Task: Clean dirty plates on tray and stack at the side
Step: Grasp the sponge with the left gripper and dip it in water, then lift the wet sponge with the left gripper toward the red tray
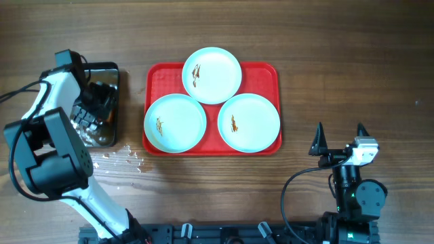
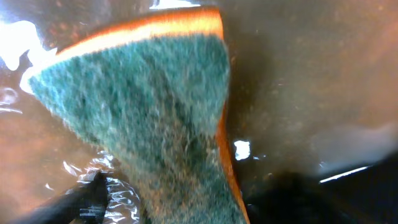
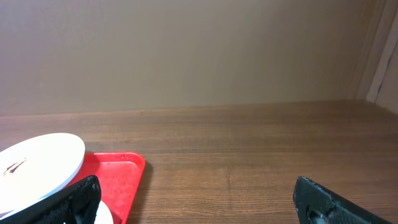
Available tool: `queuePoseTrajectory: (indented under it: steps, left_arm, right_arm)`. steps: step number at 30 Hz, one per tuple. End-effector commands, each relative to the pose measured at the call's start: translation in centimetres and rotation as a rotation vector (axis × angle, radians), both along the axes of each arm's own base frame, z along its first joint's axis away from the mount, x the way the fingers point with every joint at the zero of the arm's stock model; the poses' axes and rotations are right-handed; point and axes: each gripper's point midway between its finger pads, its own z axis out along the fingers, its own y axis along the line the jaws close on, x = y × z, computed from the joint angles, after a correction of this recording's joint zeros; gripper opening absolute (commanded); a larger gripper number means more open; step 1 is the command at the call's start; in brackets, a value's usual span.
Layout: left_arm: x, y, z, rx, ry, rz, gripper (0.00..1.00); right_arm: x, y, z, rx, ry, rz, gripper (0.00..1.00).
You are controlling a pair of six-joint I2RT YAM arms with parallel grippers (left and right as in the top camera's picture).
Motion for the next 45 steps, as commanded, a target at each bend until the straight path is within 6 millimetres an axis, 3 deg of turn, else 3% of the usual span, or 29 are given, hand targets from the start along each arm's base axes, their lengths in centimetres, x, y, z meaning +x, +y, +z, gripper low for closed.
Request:
queuePoseTrajectory:
  steps: [1,2,3,4,5,6,7,8,11,13,14,15,19,21,23,25,26,28,31,32,33,35,37,38,39,41,42,44,45]
  left_arm:
    - [0.7,0.1,1.2,0.007,-0.040,-0.008,0.04]
    - [0.7,0.1,1.2,0.007,-0.041,-0.008,0.47]
    - [0.7,0.2,1.2,0.011,-0.042,-0.008,1.00]
    - [0.8,0.2,1.2,0.013,-0.047,-0.007,0.96]
    - [1.0,0.4,1.2,0.018,-0.053,-0.006,0.13]
    - [1.1,0.4,1.2,0.019,-0.057,-0.005,0.04]
    - [1.2,0.5,1.2,0.024,-0.064,-0.005,0.28]
    - [1.5,0.7,1.3,0.035,-0.073,-0.004,1.00]
    - [1.9,1.8,1.4,0.092,-0.087,0.003,1.00]
    - [2.1,2.2,1.5,0.114,-0.093,0.006,1.00]
    - [2.3,2.2,1.5,0.115,-0.100,0.006,0.75]
    - [2.3,2.2,1.5,0.115,-0.100,0.006,0.04]
    - [3.0,2.4,4.0,0.134,-0.160,0.008,0.04]
    - [3.6,2.6,6.8,0.151,-0.229,0.009,0.04]
    - [4.0,2.7,11.5,0.190,-0.346,0.014,0.04]
    - [4.1,2.8,14.3,0.214,-0.418,0.018,0.04]
    - [4.3,2.9,14.7,0.223,-0.434,0.020,0.04]
    - [4.1,3.6,13.1,0.255,-0.399,0.032,0.04]
    - [4.4,4.2,7.5,0.264,-0.334,0.036,0.04]
    - [4.3,4.2,6.8,0.258,-0.317,0.035,0.04]
    - [4.6,4.8,7.4,0.291,-0.333,0.044,0.04]
    - [5.5,5.3,11.5,0.324,-0.428,0.047,0.04]
    - [5.8,4.9,18.5,0.407,-0.588,-0.036,0.04]
    - [5.8,4.8,19.8,0.426,-0.617,-0.049,0.04]
    - [5.7,4.7,20.0,0.429,-0.621,-0.050,0.04]
    - [5.9,5.0,17.1,0.423,-0.575,-0.052,0.04]
    - [5.9,5.4,15.2,0.432,-0.542,-0.048,0.04]
    - [5.8,6.4,8.7,0.448,-0.407,-0.071,0.04]
    - [5.8,6.5,7.8,0.450,-0.387,-0.097,0.04]
  right_arm:
    - [0.0,-0.1,0.2,0.012,-0.012,-0.006,1.00]
    - [0.0,-0.1,0.2,0.011,-0.012,-0.006,1.00]
    - [0.0,-0.1,0.2,0.012,-0.012,-0.006,1.00]
    - [0.0,-0.1,0.2,0.012,-0.012,-0.006,1.00]
    - [0.0,-0.1,0.2,0.012,-0.012,-0.006,1.00]
    - [0.0,-0.1,0.2,0.011,-0.012,-0.006,1.00]
    - [0.0,-0.1,0.2,0.011,-0.012,-0.006,1.00]
    - [0.0,-0.1,0.2,0.012,-0.012,-0.006,1.00]
    - [0.0,-0.1,0.2,0.012,-0.012,-0.006,1.00]
    - [0.0,-0.1,0.2,0.012,-0.012,-0.006,1.00]
    - [0.0,-0.1,0.2,0.011,-0.012,-0.006,1.00]
    - [0.0,-0.1,0.2,0.012,-0.012,-0.006,1.00]
    - [0.0,-0.1,0.2,0.011,-0.012,-0.006,1.00]
    - [0.0,-0.1,0.2,0.011,-0.012,-0.006,1.00]
    - [0.0,-0.1,0.2,0.011,-0.012,-0.006,1.00]
    - [0.0,-0.1,0.2,0.012,-0.012,-0.006,1.00]
    - [0.0,-0.1,0.2,0.011,-0.012,-0.006,1.00]
    - [0.0,-0.1,0.2,0.012,-0.012,-0.006,1.00]
    - [0.0,-0.1,0.2,0.012,-0.012,-0.006,1.00]
    - [0.0,-0.1,0.2,0.012,-0.012,-0.006,1.00]
    - [0.0,-0.1,0.2,0.012,-0.012,-0.006,1.00]
    - [0.0,-0.1,0.2,0.011,-0.012,-0.006,1.00]
    - [0.0,-0.1,0.2,0.012,-0.012,-0.006,1.00]
    - [0.0,-0.1,0.2,0.011,-0.012,-0.006,1.00]
    - [0.0,-0.1,0.2,0.012,-0.012,-0.006,1.00]
    - [0.0,-0.1,0.2,0.011,-0.012,-0.006,1.00]
    - [0.0,-0.1,0.2,0.011,-0.012,-0.006,1.00]
    - [0.0,-0.1,0.2,0.012,-0.012,-0.006,1.00]
    - [0.0,-0.1,0.2,0.011,-0.012,-0.006,1.00]
